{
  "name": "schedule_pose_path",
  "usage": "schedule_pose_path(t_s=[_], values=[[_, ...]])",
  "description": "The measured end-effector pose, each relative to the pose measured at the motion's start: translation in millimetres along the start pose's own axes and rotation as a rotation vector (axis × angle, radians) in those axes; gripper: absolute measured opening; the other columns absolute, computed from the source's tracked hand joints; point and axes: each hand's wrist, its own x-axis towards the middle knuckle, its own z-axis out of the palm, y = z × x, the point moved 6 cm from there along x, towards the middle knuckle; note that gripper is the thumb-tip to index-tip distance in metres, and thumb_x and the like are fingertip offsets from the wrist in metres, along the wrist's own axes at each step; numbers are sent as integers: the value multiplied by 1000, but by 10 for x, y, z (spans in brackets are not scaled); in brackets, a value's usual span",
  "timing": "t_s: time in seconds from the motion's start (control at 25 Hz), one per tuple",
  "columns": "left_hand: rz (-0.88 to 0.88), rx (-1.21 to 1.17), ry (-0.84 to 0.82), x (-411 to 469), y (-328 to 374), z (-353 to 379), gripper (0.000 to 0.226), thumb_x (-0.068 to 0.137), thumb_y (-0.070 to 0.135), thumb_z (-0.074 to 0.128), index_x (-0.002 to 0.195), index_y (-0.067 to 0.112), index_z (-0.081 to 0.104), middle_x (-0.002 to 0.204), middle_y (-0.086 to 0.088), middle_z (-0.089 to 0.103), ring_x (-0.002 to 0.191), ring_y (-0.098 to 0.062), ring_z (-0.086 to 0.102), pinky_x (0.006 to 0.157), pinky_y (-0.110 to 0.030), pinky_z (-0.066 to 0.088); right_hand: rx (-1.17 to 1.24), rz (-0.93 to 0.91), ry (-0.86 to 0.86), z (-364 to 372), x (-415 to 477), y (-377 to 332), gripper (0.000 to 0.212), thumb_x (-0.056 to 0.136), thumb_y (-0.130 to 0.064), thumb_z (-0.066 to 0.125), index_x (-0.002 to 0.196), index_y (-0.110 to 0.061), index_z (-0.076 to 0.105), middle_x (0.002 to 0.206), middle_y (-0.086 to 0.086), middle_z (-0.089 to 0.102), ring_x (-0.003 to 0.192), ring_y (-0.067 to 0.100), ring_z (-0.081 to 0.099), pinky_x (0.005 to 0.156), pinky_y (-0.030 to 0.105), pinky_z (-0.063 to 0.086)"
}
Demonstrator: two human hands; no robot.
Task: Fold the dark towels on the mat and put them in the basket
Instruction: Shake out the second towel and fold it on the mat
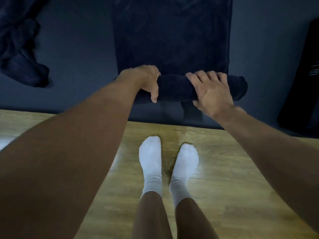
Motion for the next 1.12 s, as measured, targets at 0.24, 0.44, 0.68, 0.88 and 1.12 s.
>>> schedule_pose_path(t_s=[0.24, 0.44, 0.68, 0.88, 1.12], values=[[-109, 357, 640, -418, 218, 519, 96, 68, 32, 83, 143, 17, 24, 131, -12, 46, 119, -34, 46, 109, -57, 29, 259, 44, -676, -180, 541, 144, 71, 69, -15, 76, 133, -32, 50, 120, -6, 53, 102, 21, 49, 88, 39, 42], [-34, 211, 393, -142, 122, 271, 61, 70, 29, 78, 120, 19, 44, 115, -5, 58, 105, -27, 50, 97, -47, 32, 99, 18, -417, -187, 346, 32, 93, 74, -17, 74, 152, -27, 23, 136, 2, 42, 126, 27, 42, 108, 46, 28], [-168, 233, 195, -75, 203, 43, 88, 66, 28, 85, 138, 19, 35, 137, -10, 44, 129, -35, 39, 107, -55, 27, -15, 19, -134, -112, 296, 41, 77, 74, -29, 75, 140, -28, 35, 119, 1, 53, 110, 25, 49, 102, 45, 30], [-52, 348, 539, -392, 352, 507, 92, 72, 38, 80, 142, 15, 23, 131, -10, 46, 120, -31, 46, 108, -52, 31, 273, 44, -695, -52, 534, 94, 71, 55, -14, 80, 119, -29, 53, 93, -9, 54, 102, 23, 53, 86, 40, 32], [6, 69, -75, 25, 208, -71, 69, 52, 31, 87, 113, 20, 57, 108, -1, 61, 94, -26, 62, 89, -47, 54, 98, -27, -145, -167, 163, 189, 98, 70, -42, 79, 150, -29, 25, 144, -1, 38, 131, 23, 38, 112, 43, 20]])
